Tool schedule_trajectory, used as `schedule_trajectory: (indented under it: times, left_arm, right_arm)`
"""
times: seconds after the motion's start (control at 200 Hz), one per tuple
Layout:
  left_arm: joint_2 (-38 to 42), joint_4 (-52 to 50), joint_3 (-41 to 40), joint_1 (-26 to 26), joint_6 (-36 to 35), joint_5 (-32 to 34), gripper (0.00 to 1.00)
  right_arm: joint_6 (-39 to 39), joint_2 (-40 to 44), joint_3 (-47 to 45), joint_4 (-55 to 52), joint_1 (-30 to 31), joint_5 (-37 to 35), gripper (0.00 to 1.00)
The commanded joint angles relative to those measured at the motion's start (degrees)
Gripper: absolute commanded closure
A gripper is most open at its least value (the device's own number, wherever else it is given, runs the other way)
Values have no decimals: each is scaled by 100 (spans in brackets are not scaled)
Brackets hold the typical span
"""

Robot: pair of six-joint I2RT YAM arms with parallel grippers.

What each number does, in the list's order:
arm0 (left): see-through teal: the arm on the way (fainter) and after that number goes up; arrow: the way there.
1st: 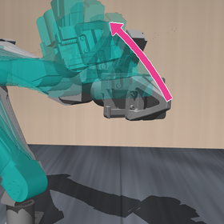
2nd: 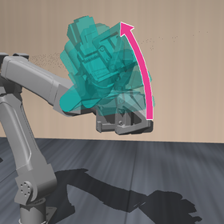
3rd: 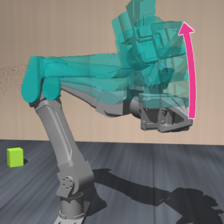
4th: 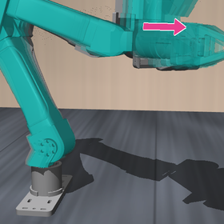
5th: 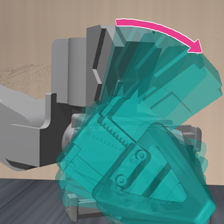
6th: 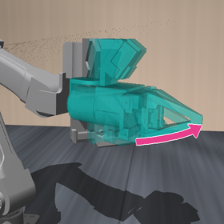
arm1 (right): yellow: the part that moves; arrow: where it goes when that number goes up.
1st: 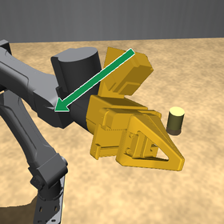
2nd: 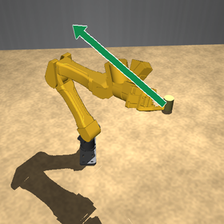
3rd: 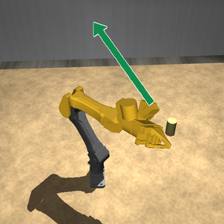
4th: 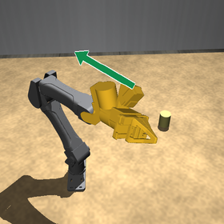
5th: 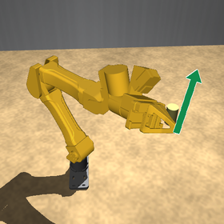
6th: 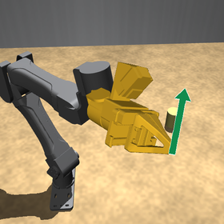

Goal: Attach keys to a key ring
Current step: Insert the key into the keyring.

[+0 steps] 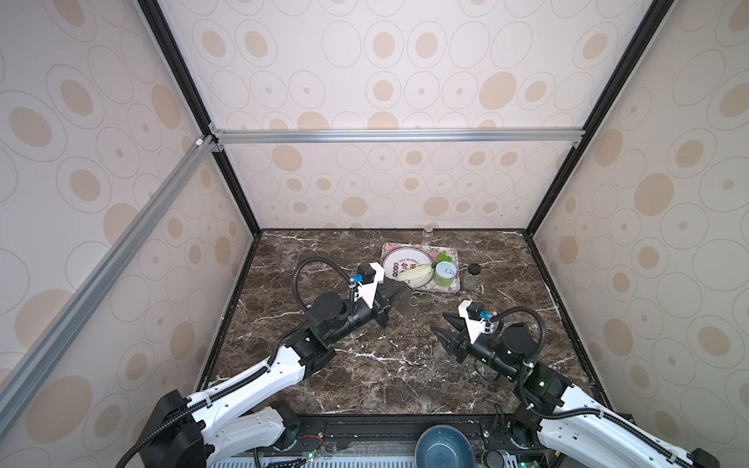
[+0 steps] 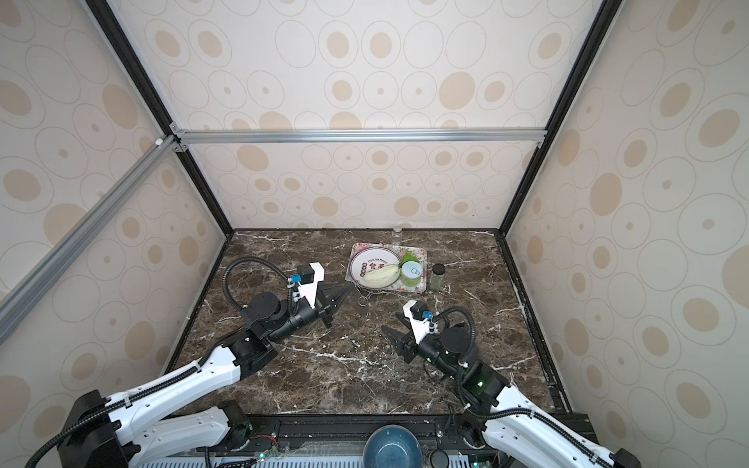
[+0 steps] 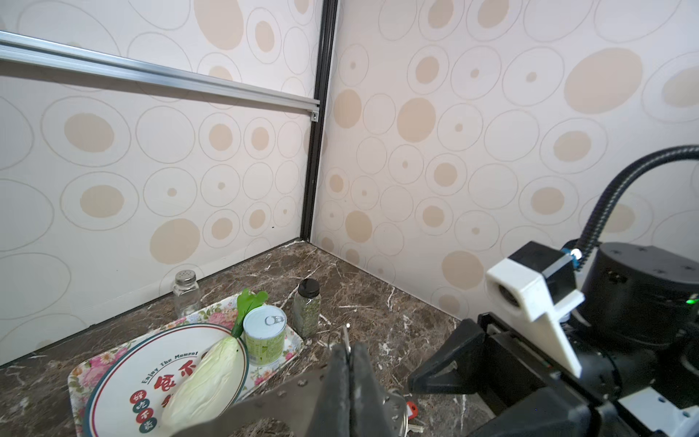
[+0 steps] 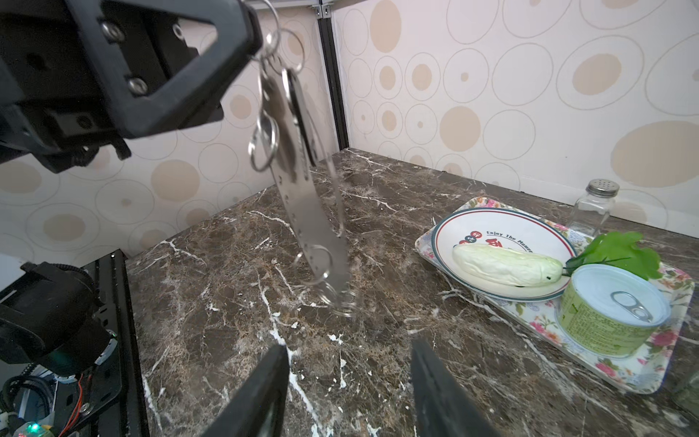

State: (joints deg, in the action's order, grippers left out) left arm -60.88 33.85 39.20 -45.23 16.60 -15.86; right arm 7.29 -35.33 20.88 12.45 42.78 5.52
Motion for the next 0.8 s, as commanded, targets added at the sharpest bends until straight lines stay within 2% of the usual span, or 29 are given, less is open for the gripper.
schedule_trajectory:
  times: [0.0, 0.795]
  left_arm:
    - [-39, 315, 48, -48, 466, 118, 100]
    - [181, 421, -120, -55, 417, 481, 100]
  right_arm:
    - [-65, -79, 0, 52, -3, -13, 46]
    - [-72, -154, -6, 64, 2, 28, 43]
